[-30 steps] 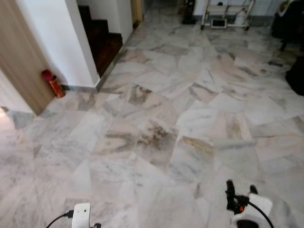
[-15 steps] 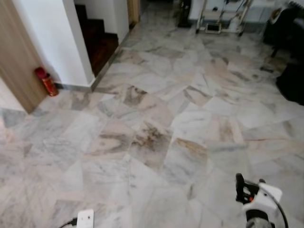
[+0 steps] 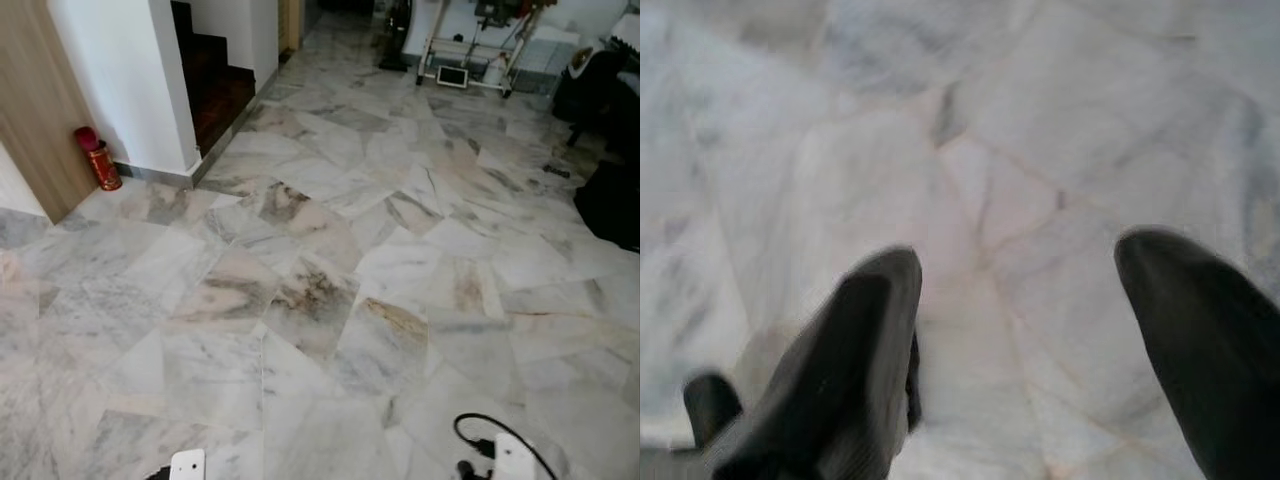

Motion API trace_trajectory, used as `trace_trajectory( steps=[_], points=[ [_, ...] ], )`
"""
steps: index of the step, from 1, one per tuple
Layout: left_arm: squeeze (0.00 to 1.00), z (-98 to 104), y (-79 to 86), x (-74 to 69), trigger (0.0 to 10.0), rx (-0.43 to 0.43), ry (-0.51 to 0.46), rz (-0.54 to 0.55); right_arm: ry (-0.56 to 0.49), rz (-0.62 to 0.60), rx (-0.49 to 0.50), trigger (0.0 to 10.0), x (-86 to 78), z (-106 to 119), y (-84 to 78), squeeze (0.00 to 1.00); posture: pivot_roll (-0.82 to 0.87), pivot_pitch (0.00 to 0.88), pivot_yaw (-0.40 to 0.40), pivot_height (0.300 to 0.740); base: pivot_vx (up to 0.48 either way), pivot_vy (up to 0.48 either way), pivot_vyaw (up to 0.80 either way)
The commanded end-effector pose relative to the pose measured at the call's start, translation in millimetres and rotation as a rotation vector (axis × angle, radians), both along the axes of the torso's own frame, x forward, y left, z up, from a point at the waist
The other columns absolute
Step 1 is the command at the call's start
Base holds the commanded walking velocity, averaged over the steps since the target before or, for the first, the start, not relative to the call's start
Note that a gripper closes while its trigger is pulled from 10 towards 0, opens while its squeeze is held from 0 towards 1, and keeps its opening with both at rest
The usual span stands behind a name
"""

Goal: Move the pillow to the sofa from floor

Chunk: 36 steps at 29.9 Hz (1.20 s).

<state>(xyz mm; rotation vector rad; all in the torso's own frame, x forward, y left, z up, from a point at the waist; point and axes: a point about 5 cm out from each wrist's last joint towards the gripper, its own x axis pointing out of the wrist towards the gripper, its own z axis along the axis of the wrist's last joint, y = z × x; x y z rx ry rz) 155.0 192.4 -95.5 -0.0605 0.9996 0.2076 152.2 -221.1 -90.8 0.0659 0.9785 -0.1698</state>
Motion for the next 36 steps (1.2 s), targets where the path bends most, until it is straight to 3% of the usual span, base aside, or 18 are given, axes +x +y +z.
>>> trace_trajectory(
  steps=[1,9,13,15,18,23,32,36],
  points=[
    [0.00,-2,6.7,-5.9,10.0,0.029,0.026,-0.018,0.135,0.191,-0.055,10.0,-17.2,-9,7.7,0.00,-0.01,0.000,-0.064,0.740,0.000,0.000,0.00],
    [0.00,2,19.1,-0.9,10.0,0.111,0.039,-0.094,0.176,0.093,0.004,10.0,-45.8,-18,12.8,0.00,-0.03,0.000,-0.018,0.740,0.000,0.000,0.00],
    [0.00,3,21.9,-0.3,10.0,0.107,0.041,-0.086,0.174,0.053,0.016,10.0,-55.1,-20,12.4,0.00,-0.07,0.000,0.002,0.740,0.000,0.000,0.00],
    [0.00,3,21.9,-0.3,10.0,0.084,0.048,-0.099,0.177,-0.022,0.016,10.0,-63.8,-21,5.8,0.00,-0.09,0.000,0.006,0.740,0.000,0.000,0.00],
    [0.00,3,21.4,0.3,10.0,0.077,0.051,-0.111,0.182,-0.033,0.015,10.0,-68.6,-21,0.9,0.00,-0.10,0.000,-0.005,0.740,0.000,0.000,0.00],
    [0.00,2,17.6,-0.5,10.0,0.048,0.049,-0.072,0.144,-0.064,0.025,10.0,-52.7,-19,9.8,0.00,-0.10,0.000,-0.011,0.740,0.000,0.000,0.00],
    [0.00,0,12.8,-0.9,10.0,0.035,0.064,-0.082,0.113,-0.047,0.033,10.0,-49.0,-17,6.9,0.00,-0.10,0.000,-0.023,0.740,0.000,0.000,0.00],
    [0.00,1,12.8,-0.8,10.0,0.034,0.061,-0.075,0.113,-0.056,0.030,10.0,-49.3,-17,6.2,0.00,-0.09,0.000,-0.028,0.740,0.000,0.000,0.73]
  ],
)
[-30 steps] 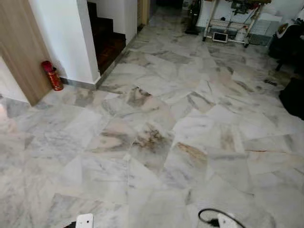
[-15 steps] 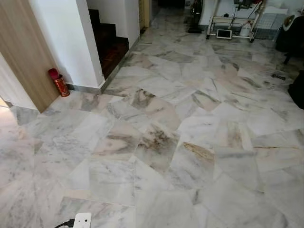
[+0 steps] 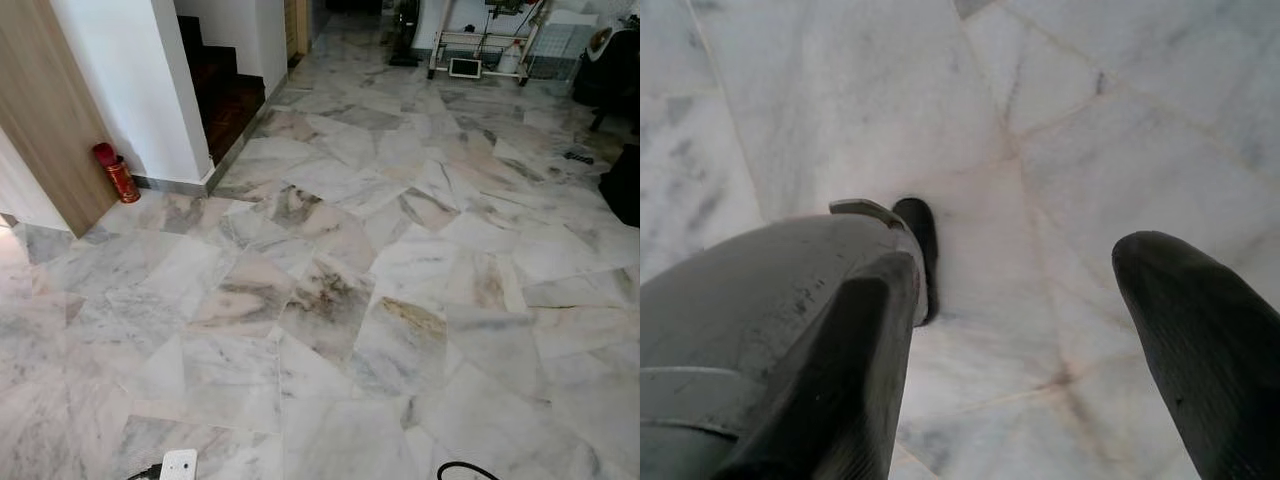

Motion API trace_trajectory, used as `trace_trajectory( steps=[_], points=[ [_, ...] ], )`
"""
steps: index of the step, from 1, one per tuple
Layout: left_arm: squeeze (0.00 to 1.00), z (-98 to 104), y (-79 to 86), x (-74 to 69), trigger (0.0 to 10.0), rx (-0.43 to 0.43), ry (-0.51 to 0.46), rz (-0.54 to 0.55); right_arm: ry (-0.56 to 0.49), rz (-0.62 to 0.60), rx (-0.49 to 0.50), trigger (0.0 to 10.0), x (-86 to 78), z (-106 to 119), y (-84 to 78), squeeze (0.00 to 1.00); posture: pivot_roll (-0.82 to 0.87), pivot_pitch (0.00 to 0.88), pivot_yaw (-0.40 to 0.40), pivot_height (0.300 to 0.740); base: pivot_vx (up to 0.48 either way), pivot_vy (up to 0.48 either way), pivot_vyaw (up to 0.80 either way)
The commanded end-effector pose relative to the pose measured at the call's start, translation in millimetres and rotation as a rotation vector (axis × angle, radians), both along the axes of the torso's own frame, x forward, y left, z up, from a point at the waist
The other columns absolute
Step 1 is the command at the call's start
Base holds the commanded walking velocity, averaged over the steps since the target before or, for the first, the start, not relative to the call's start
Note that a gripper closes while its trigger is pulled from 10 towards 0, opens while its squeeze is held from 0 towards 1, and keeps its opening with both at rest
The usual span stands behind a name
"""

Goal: Move the pillow to the sofa from floor

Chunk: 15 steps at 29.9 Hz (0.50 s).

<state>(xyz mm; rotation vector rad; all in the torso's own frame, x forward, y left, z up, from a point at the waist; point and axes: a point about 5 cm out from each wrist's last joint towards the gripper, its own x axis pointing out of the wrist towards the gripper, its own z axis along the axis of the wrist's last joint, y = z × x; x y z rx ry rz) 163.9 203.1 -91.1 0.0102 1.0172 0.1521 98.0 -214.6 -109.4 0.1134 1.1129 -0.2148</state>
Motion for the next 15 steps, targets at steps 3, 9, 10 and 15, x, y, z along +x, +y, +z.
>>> trace_trajectory(
  steps=[3,9,10,15],
  points=[
    [0.00,-3.9,3.2,-10.2,10.0,0.000,0.042,0.002,-0.014,0.008,-0.002,10.0,4.3,0.9,1.8,0.00,-0.09,0.000,-0.017,0.740,0.000,0.000,0.80],
    [0.00,-3.6,6.4,-10.6,10.0,0.015,0.052,-0.011,-0.018,0.012,0.008,10.0,3.8,0.3,5.4,0.00,-0.09,0.000,-0.007,0.740,0.000,0.000,0.80],
    [0.00,-3.6,6.8,-10.8,10.0,0.017,0.054,-0.009,-0.016,0.014,0.007,10.0,3.7,0.2,5.5,0.00,-0.09,0.000,-0.005,0.740,0.000,0.000,0.80],
    [0.00,-3.8,7.2,-11.7,10.0,0.010,0.051,0.003,-0.016,0.003,0.008,10.0,2.7,-0.1,5.7,0.00,-0.08,0.000,-0.005,0.740,0.000,0.000,0.80]
  ],
)
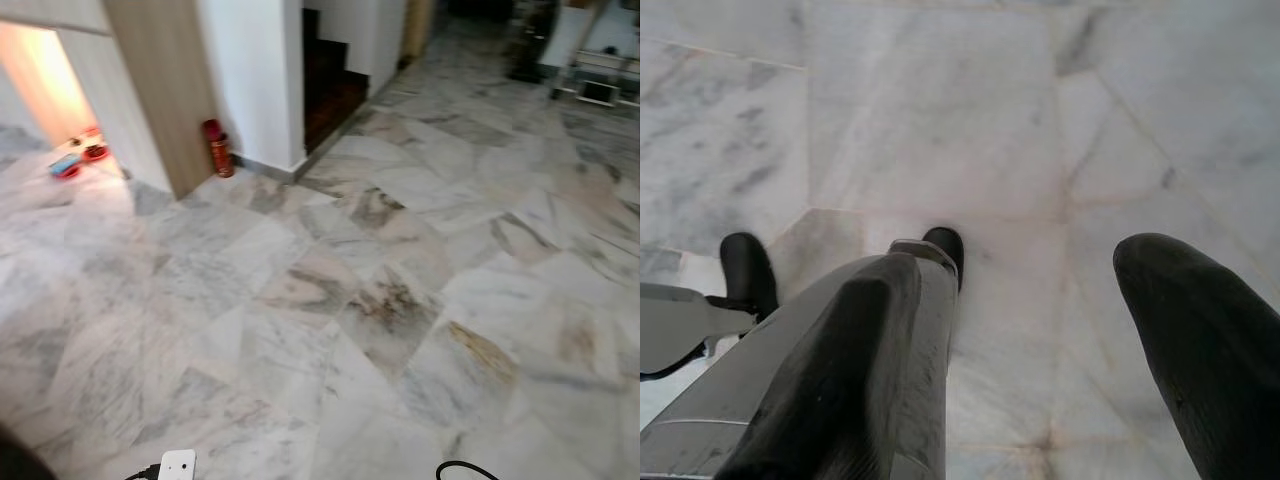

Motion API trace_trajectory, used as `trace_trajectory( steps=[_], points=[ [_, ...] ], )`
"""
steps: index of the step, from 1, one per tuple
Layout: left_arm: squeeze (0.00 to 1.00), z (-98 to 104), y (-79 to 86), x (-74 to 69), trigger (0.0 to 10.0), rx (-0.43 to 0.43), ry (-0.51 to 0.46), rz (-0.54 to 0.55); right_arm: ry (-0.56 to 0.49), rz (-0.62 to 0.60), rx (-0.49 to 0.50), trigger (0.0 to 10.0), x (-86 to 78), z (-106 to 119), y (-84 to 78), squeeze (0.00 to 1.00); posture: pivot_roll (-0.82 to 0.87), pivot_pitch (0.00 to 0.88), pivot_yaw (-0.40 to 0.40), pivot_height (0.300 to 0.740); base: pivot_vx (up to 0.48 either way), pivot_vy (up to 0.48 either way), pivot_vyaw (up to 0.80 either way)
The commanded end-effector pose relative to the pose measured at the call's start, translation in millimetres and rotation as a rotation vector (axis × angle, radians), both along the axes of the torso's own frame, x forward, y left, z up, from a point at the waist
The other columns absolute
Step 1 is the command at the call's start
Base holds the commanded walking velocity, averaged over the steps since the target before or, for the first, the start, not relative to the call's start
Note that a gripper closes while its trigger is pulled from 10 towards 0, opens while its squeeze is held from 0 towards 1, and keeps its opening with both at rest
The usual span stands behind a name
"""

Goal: Move the pillow to the sofa from floor

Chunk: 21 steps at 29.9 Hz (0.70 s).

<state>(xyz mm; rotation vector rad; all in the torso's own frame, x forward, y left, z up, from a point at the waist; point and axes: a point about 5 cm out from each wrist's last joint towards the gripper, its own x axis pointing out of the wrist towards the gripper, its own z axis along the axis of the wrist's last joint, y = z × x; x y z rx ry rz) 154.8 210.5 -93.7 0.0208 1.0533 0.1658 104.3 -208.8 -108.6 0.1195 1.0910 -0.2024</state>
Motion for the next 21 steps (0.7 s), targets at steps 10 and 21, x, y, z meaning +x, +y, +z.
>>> trace_trajectory(
  steps=[10,21],
  points=[
    [0.00,-2.5,-1.5,-5.3,10.0,-0.002,0.024,-0.013,0.014,0.004,-0.003,10.0,-5.1,-1.2,-0.2,0.00,-0.08,0.000,-0.015,0.740,0.000,0.000,0.80],
    [0.00,-2.9,-3.2,-5.8,10.0,-0.006,0.022,-0.007,0.013,0.010,-0.007,10.0,-3.9,-0.7,-1.4,0.00,-0.08,0.000,-0.027,0.740,0.000,0.000,0.80]
  ],
)
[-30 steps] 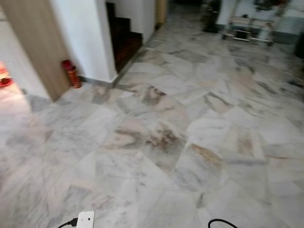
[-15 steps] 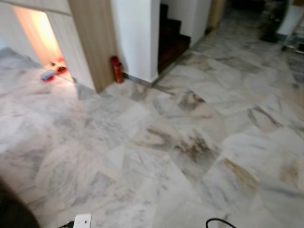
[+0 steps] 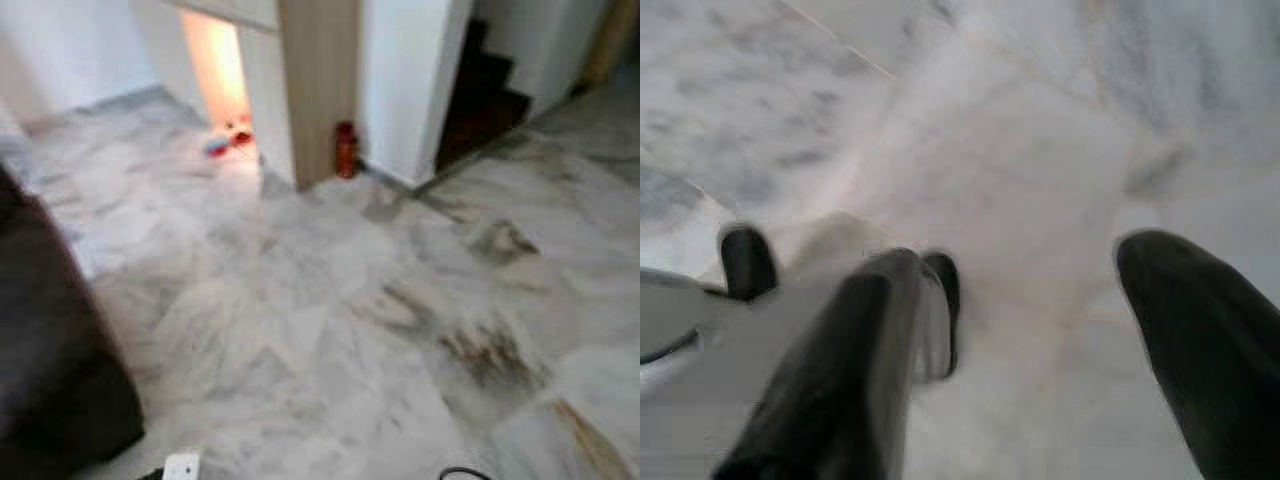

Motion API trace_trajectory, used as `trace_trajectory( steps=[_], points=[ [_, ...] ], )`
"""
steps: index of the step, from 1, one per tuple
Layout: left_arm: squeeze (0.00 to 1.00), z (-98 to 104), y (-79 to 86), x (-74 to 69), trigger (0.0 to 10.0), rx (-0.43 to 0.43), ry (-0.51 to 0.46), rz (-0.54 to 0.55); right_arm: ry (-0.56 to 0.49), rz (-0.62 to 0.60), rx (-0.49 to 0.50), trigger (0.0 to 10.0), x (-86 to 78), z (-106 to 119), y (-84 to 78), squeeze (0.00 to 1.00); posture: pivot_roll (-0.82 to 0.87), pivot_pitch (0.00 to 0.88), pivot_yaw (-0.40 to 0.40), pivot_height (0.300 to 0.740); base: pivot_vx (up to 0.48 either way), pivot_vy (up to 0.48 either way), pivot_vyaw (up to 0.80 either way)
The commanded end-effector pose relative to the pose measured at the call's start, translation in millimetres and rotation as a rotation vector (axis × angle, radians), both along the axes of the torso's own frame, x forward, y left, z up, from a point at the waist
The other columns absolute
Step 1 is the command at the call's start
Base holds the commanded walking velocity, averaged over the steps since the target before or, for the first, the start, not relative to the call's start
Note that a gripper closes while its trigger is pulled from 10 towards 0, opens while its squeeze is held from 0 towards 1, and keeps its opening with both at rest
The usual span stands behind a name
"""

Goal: Move the pillow to the sofa from floor

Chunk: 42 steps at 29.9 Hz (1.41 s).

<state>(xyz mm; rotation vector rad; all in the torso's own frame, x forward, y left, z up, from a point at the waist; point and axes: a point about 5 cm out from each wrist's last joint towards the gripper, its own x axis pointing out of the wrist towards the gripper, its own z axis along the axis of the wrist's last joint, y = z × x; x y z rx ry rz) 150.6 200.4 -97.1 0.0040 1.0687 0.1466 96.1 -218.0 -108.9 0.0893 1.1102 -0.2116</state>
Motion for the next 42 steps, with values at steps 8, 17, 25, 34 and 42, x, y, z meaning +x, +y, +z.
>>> trace_trajectory(
  steps=[8,17,25,34,42],
  points=[
    [0.00,1.0,7.7,-0.2,10.0,0.021,0.009,0.005,-0.013,-0.002,0.019,10.0,6.6,0.0,8.2,0.00,-0.07,0.000,-0.027,0.740,0.000,0.000,0.80],
    [0.00,1.5,8.5,0.7,10.0,0.024,0.006,0.012,-0.016,-0.003,0.022,10.0,8.4,0.2,9.4,0.00,-0.06,0.000,-0.026,0.740,0.000,0.000,0.80],
    [0.00,1.4,7.6,0.8,10.0,0.021,0.004,0.014,-0.016,-0.002,0.020,10.0,8.6,0.4,8.6,0.00,-0.07,0.000,-0.029,0.740,0.000,0.000,0.80],
    [0.00,1.2,6.4,0.8,10.0,0.021,0.004,0.016,-0.015,-0.002,0.015,10.0,8.6,0.6,7.1,0.00,-0.07,0.000,-0.029,0.740,0.000,0.000,0.80],
    [0.00,0.8,6.1,-0.2,10.0,0.026,0.008,0.014,-0.013,0.001,0.013,10.0,8.0,0.5,6.8,0.00,-0.07,0.000,-0.029,0.740,0.000,0.000,0.80]
  ],
)
